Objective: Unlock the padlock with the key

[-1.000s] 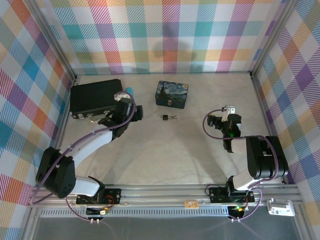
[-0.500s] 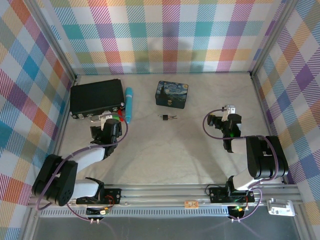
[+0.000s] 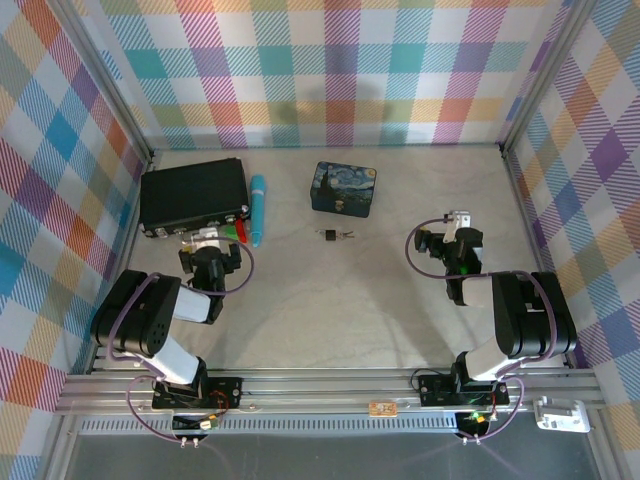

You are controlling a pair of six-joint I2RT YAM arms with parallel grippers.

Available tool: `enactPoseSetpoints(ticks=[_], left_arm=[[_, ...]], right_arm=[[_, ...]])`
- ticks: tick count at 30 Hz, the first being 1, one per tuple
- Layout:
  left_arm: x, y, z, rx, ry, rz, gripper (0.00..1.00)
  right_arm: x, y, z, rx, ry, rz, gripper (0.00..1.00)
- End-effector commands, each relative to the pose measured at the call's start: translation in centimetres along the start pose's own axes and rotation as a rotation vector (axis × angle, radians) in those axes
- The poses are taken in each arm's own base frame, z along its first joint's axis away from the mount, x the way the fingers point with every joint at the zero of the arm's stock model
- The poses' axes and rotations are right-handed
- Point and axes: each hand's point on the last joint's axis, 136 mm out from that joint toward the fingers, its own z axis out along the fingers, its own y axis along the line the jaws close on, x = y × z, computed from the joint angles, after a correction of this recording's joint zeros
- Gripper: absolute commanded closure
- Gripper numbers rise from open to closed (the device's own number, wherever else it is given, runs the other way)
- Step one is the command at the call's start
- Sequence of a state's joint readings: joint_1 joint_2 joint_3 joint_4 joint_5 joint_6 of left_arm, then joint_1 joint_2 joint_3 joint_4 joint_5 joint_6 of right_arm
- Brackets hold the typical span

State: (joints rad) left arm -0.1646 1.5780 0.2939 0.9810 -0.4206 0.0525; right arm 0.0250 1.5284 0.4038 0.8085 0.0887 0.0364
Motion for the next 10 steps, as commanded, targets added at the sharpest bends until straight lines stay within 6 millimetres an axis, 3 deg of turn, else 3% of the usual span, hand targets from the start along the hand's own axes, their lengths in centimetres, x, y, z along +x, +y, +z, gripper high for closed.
enactPoseSetpoints(ticks=[1,10], left_arm=[[-2.5,-1.0,0.4,0.051,-0.08,-0.04,0.0],[-2.2,-1.1,1.8,0.087,0.005,-0.068,0.0]], right_arm=[[-0.7,-0.1,0.0,-0.006,-0.03,-0.001,0.01],[-0.6,0.0,0.0,-0.008,-0.029,-0.002,0.01]])
